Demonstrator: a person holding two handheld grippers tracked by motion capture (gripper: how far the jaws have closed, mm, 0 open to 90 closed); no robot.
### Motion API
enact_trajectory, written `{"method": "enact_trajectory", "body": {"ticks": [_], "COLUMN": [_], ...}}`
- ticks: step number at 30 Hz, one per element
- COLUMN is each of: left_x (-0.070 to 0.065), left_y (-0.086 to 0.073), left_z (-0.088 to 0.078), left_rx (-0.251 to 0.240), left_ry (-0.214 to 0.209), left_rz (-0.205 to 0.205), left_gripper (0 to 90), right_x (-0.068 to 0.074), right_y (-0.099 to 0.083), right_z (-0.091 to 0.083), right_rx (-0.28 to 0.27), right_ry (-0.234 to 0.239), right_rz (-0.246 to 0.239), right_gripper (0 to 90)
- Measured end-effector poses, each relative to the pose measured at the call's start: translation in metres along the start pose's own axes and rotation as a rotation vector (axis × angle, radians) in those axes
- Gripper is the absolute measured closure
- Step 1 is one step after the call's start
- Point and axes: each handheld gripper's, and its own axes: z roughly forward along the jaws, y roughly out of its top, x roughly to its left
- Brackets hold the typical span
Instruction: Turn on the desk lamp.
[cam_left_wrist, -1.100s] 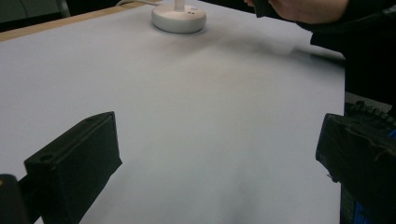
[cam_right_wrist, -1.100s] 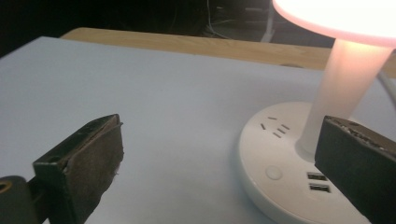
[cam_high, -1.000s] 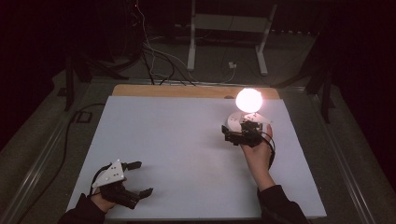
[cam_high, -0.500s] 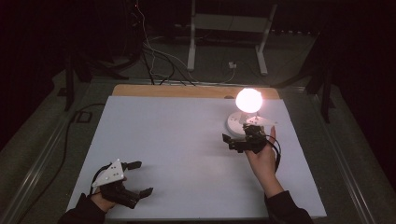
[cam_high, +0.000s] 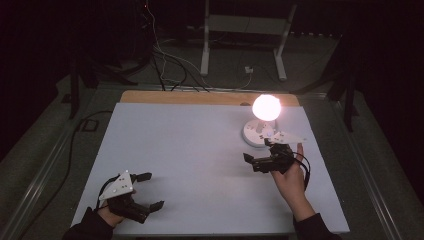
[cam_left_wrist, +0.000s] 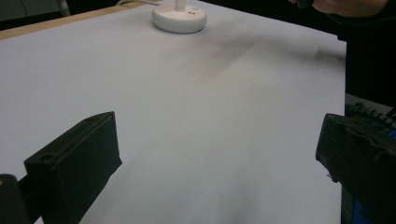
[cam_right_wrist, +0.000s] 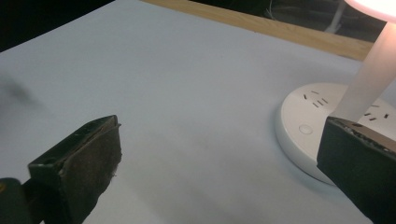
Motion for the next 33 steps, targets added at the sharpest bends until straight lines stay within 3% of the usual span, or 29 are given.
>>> {"method": "enact_trajectory", "body": {"ticks": [5,16,24,33], "left_x": [0.000,-0.001,-0.001,-0.001], "left_y": [0.000,0.000,0.000,0.000], "left_z": [0.000,0.000,0.000,0.000], "left_rx": [0.001,0.002,0.008,0.003], "left_ry": [0.000,0.000,0.001,0.000], "left_rz": [0.000,0.001,0.005,0.003], "left_gripper": [0.2,0.2,0.2,0.2], "right_x": [0.002,0.001,-0.003,-0.002], "right_y": [-0.010,-0.036,-0.058,-0.080], "right_z": [-0.007,-0.025,-0.043,-0.052], "right_rx": [-0.006,0.025,0.023,0.049], "right_ry": [0.018,0.006,0.010,-0.009], "right_rz": [-0.036,-0.053,-0.039,-0.065], "right_gripper": [0.0,0.0,0.0,0.0]}}
